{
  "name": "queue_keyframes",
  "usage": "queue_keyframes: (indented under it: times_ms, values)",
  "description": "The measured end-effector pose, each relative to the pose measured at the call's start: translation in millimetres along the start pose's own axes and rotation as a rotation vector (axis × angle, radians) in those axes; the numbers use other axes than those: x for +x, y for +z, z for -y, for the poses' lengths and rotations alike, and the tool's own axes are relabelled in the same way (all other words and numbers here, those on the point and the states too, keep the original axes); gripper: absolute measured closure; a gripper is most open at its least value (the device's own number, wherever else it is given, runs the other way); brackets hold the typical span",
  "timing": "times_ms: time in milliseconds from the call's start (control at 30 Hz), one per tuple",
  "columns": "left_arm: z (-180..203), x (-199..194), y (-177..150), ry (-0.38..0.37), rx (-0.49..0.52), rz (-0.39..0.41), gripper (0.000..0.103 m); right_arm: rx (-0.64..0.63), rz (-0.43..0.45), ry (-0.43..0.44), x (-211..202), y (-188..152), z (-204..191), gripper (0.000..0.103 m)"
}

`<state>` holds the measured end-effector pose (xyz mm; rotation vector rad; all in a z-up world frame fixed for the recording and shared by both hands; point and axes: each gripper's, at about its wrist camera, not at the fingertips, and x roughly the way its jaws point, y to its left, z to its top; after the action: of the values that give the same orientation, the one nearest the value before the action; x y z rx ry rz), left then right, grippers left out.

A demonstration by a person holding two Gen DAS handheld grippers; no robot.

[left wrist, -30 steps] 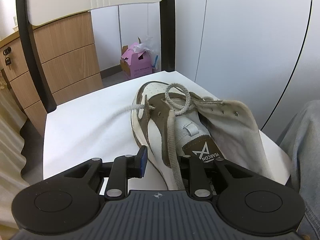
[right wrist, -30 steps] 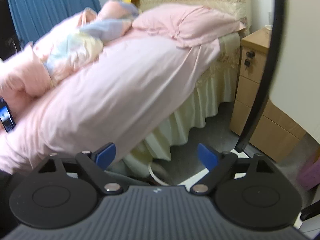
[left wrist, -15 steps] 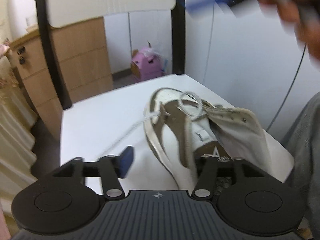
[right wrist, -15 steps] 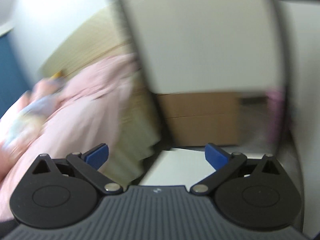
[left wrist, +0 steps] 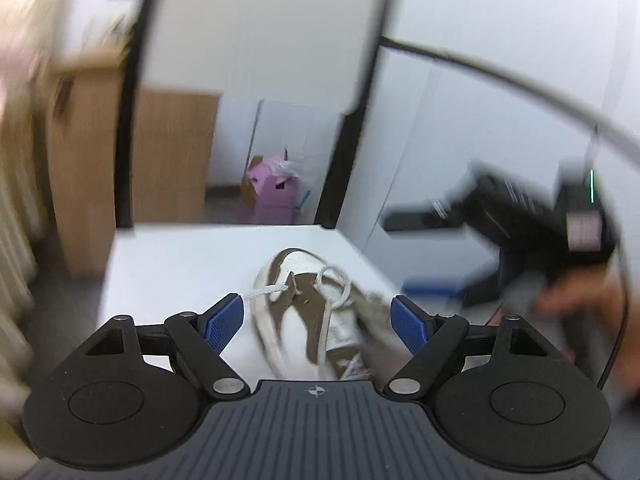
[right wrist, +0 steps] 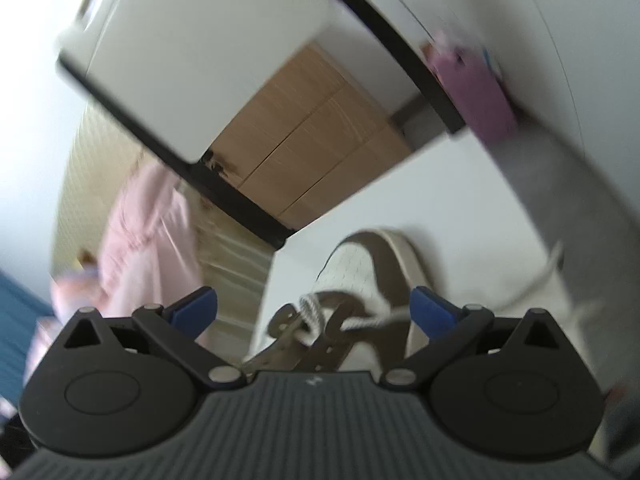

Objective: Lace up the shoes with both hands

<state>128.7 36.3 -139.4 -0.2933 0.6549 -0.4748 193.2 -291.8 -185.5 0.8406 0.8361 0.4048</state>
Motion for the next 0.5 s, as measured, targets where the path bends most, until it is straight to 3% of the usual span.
queue_keyframes:
  times_ms: [133,267,367,500]
  values:
    - [-48.9,13.2,2.8,-0.092,-0.411,0.000,0.027,0.144,-0.020,0.034,3.0,-0.7,14.4,0.000]
    - [-81.3,37.7,-1.2,-0.095,-0.669,0.009,0.038,0.262,-0.015,0.032,5.9,-2.3,27.4,0.001]
    - [-94.0,54.6,-9.4,-0.052,-0.789,-0.006,0.050,0.189,-0.021,0.030,4.2,-4.6,14.5,0.003]
    - [-93.6,68.3,-11.3,-0.028,-0.812,-0.051,0.061,-0.135,-0.030,-0.095,10.2,-16.5,-27.2,0.006]
